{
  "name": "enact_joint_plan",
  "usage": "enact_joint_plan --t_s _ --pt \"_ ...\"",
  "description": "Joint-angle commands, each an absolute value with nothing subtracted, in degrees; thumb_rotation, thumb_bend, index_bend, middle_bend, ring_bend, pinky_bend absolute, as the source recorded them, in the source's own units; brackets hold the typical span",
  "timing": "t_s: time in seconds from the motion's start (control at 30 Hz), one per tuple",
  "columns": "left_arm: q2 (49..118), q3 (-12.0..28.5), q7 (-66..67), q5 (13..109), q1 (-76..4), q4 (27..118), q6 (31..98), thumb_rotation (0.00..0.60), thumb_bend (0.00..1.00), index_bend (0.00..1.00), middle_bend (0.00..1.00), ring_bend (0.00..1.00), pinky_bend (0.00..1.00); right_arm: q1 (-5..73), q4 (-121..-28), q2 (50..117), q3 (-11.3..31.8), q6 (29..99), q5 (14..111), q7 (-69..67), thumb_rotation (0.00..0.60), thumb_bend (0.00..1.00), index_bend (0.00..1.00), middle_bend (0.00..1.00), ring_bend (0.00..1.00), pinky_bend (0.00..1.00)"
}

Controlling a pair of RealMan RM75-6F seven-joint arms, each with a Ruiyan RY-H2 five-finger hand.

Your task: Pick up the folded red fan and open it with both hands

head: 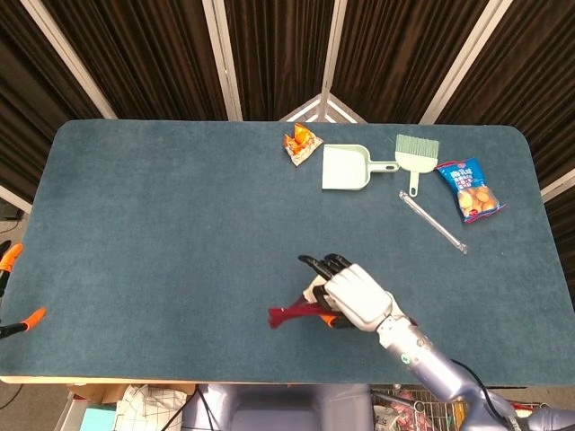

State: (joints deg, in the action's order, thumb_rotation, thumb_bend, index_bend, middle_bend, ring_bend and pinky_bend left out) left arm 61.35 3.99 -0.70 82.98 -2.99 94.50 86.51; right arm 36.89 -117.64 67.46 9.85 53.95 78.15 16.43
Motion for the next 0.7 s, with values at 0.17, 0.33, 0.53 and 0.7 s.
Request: enact_joint_plan --t_s 0.17,0.33,0.53,0.7 --pt "61.7 4.0 -2.7 85.0 -3.3 93.2 87.4 0.600 0.21 0.01 0.00 0.00 0.15 44.4 -121.5 64.2 17.1 48.7 63.6 18.1 0.600 0.54 0.74 0.12 0.24 0.17" --pt "62.2 3.9 -3.9 85.8 -3.5 92.0 87.6 0.600 0.21 0.01 0.00 0.00 0.15 48.3 -122.4 63.2 19.5 47.9 56.4 19.6 0.600 0.55 0.74 0.12 0.24 0.17" --pt "62.3 4.0 -5.7 86.7 -3.6 91.2 88.1 0.600 0.21 0.03 0.00 0.00 0.15 52.5 -123.8 62.6 21.8 47.8 49.6 20.0 0.600 0.55 0.74 0.12 0.24 0.17" --pt "62.8 3.9 -6.2 87.1 -4.1 90.3 87.8 0.600 0.21 0.05 0.00 0.00 0.15 56.8 -124.0 63.6 23.1 49.2 45.8 22.4 0.600 0.55 0.74 0.12 0.24 0.17"
